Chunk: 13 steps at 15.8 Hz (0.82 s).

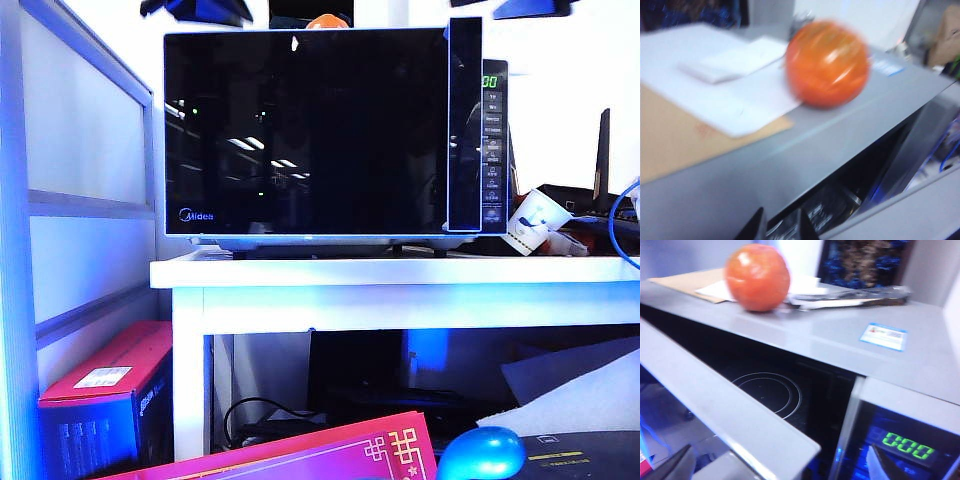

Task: Open the microwave door, place the orange inside the microwave, then close the microwave door.

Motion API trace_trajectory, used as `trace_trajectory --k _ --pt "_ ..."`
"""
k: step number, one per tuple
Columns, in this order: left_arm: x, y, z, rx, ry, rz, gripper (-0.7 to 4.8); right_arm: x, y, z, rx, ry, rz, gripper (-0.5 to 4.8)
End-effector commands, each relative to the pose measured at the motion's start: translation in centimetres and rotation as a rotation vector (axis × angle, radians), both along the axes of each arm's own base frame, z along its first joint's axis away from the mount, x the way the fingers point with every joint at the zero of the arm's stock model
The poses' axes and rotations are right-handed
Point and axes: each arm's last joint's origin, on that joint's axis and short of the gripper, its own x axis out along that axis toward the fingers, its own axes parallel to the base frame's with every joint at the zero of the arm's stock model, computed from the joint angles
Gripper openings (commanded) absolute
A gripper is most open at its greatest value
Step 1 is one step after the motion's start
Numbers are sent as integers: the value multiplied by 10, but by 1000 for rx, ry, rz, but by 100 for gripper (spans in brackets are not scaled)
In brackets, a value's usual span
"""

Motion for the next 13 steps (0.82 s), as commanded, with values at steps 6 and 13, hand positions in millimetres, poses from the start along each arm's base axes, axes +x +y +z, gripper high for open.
trace_trajectory --k 6,13 --pt "12 -4 -28 46 137 -5 94 3 -10 11 -34 -97 -400 449" --pt "11 -5 -28 40 132 -18 94 35 -9 -27 -78 -23 -386 449"
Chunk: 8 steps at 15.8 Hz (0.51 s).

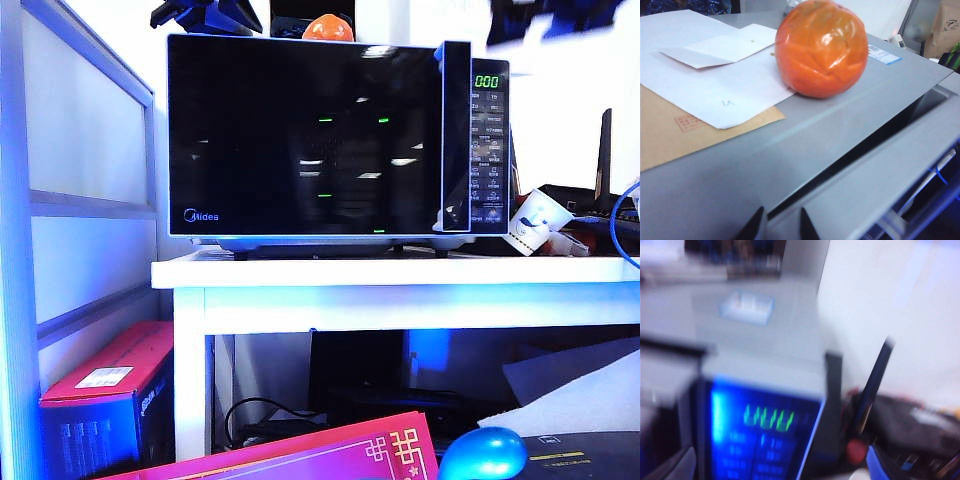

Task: Open the microwave door, place the orange inside the microwave, then close the microwave door.

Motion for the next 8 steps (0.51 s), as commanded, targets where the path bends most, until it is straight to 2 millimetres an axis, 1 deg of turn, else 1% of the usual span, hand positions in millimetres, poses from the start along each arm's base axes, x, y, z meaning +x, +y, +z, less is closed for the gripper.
trace_trajectory --k 1,4,6,8 --pt "4 0 -18 25 103 -7 94 11 5 -15 5 41 167 449" --pt "1 0 -11 -2 75 -50 94 5 11 -12 19 48 381 449" --pt "-6 2 4 -40 25 -45 94 -12 9 3 16 54 425 449" --pt "-7 2 11 -78 -9 -41 94 -28 3 18 14 36 419 449"
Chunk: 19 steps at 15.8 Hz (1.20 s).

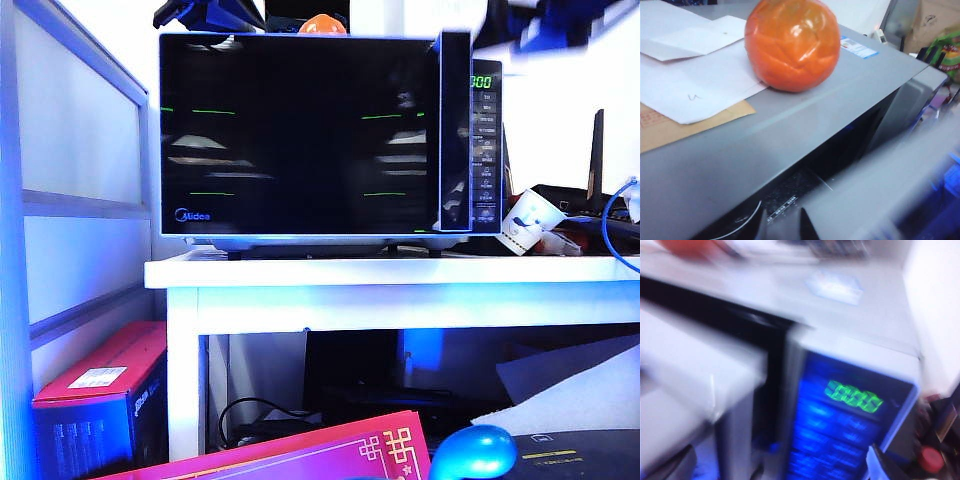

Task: Open the microwave door, place the orange inside the microwave, then close the microwave door.

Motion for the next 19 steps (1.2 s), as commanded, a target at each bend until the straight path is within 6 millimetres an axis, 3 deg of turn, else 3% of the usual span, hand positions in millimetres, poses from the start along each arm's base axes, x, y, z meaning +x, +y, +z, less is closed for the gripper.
trace_trajectory --k 1,4,8,9,10,12,14,17,19 --pt "-2 1 7 -43 -19 10 94 -26 -1 29 7 -62 23 449" --pt "1 0 -2 -27 30 14 93 -38 -4 45 -1 -120 -94 449" --pt "6 -2 -19 17 115 -10 93 -24 -8 40 -7 -156 -291 448" --pt "5 -7 -20 32 108 -24 92 -18 -9 36 -7 -163 -343 433" --pt "5 -8 -20 35 104 -28 88 -6 -11 28 -7 -174 -394 377" --pt "2 -14 -20 35 105 -43 89 8 -10 14 -10 -160 -395 351" --pt "1 -19 -20 37 100 -49 89 17 -10 3 -16 -130 -386 266" --pt "-1 -23 -19 34 97 -61 89 28 -8 -9 -13 -115 -371 261" --pt "-5 -27 -16 30 91 -76 89 28 -6 -12 -8 -99 -236 263"
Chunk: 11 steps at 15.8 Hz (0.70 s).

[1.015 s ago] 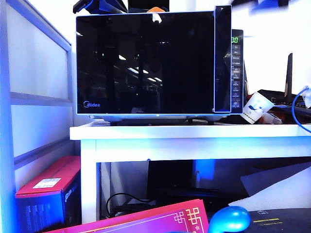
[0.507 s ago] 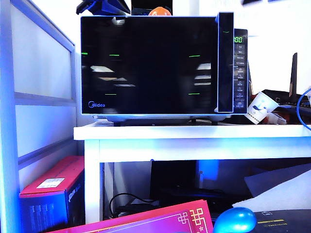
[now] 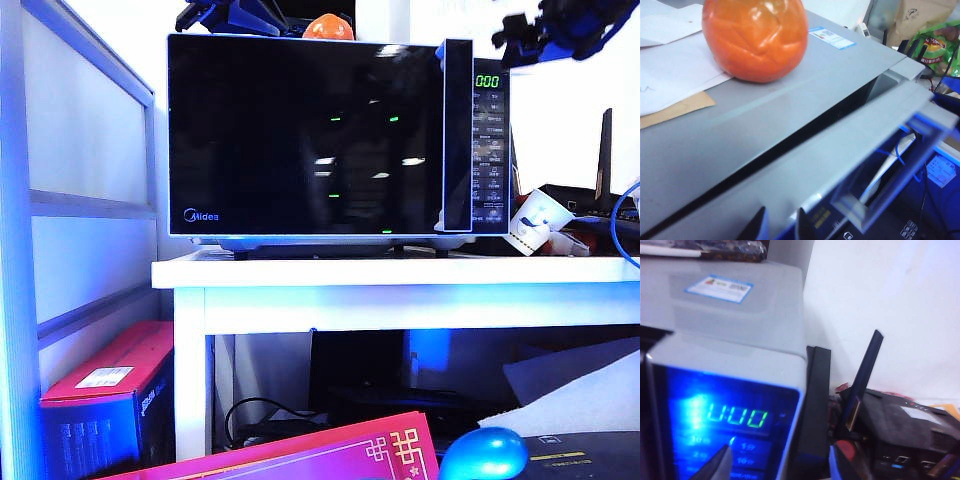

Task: Open the microwave door, place the orange inside the microwave, then close the microwave door.

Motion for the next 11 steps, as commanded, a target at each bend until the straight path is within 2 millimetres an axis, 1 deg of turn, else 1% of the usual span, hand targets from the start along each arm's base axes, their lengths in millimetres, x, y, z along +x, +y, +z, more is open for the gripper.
trace_trajectory --k 1,3,4,6,8,11 --pt "-2 -5 -7 15 56 -7 89 -2 3 2 13 -6 214 265" --pt "-5 -5 1 5 29 -9 89 -5 2 2 47 18 433 265" --pt "-7 -5 6 0 16 -10 89 -6 -1 1 80 38 485 266" --pt "-9 -4 9 -4 8 -10 89 -7 0 1 92 45 543 267" --pt "-10 -6 9 -3 7 -16 89 -10 2 1 140 73 654 275" --pt "-10 -7 9 -3 10 -18 89 -11 3 2 167 94 713 275"
